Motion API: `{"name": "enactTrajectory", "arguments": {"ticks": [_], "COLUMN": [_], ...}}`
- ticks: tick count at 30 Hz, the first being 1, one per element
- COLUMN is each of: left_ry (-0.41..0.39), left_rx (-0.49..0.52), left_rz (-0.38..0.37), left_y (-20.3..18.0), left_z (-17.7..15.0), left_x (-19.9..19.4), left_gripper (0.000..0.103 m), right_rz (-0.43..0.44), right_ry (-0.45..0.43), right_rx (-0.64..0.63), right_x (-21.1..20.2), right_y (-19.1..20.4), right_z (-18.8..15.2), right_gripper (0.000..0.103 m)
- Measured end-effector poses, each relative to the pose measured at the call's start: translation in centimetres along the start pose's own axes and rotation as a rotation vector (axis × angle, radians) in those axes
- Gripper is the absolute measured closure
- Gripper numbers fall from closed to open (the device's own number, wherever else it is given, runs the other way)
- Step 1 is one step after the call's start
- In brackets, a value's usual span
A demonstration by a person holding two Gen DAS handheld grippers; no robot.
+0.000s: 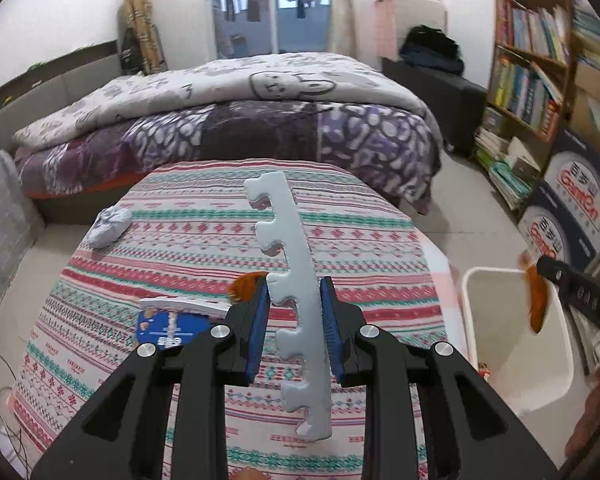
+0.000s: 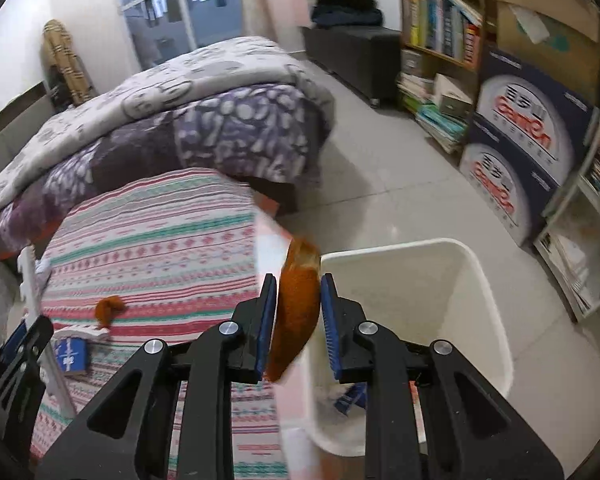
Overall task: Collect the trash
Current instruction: 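Carry the orange peel over the bin and open the right tool, then carry the white notched strip over the bin and open the left tool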
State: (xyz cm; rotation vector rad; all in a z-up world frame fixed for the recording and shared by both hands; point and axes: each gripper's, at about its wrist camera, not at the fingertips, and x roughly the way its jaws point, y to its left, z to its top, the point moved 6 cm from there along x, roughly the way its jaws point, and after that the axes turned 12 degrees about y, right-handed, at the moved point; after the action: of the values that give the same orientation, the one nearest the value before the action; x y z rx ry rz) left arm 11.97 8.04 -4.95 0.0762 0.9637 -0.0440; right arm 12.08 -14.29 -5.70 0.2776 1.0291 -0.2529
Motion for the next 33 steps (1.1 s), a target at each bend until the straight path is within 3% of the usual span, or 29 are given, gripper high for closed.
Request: {"name": "enactTrajectory", "arguments": {"ticks": [1, 3, 12, 16, 24, 33], "left_ry": [0.001, 0.0, 0.029, 0.045, 0.161, 0.293], "left_rx": [0.018, 0.042, 0.103, 0.126, 0.104, 0.118], "left_rz": [-0.004, -0.004, -0.044, -0.06, -0.203, -0.438], "left_y": [-0.7, -1.8, -6.1, -8.6, -14.4, -20.9], "left_z": [-0.2, -0.5, -1.4, -1.9, -3.2, -3.2], "left_x": [0.0, 0.0, 0.3, 0.9, 2.5, 2.7], "left_gripper": [0.077, 0.077, 0.077, 0.077, 0.077, 0.075], "right_rz": [-0.008, -0.024, -0.063, -0.051, -0.018, 0.024], "right_ry": [-0.002, -0.014, -0.048, -0.04, -0.033, -0.045], "right_rx": [0.014, 0.047, 0.183, 0.239, 0.332, 0.466], "right_x": [-0.1, -0.5, -1.8, -2.0, -2.5, -3.2], "right_y": [-0.7, -2.0, -7.9, -10.0, -13.0, -17.0], "right_z": [0.1, 0.2, 0.9, 1.2, 1.6, 2.3], "right_gripper": [0.076, 0.053, 0.019, 0.014, 0.009, 0.009]}}
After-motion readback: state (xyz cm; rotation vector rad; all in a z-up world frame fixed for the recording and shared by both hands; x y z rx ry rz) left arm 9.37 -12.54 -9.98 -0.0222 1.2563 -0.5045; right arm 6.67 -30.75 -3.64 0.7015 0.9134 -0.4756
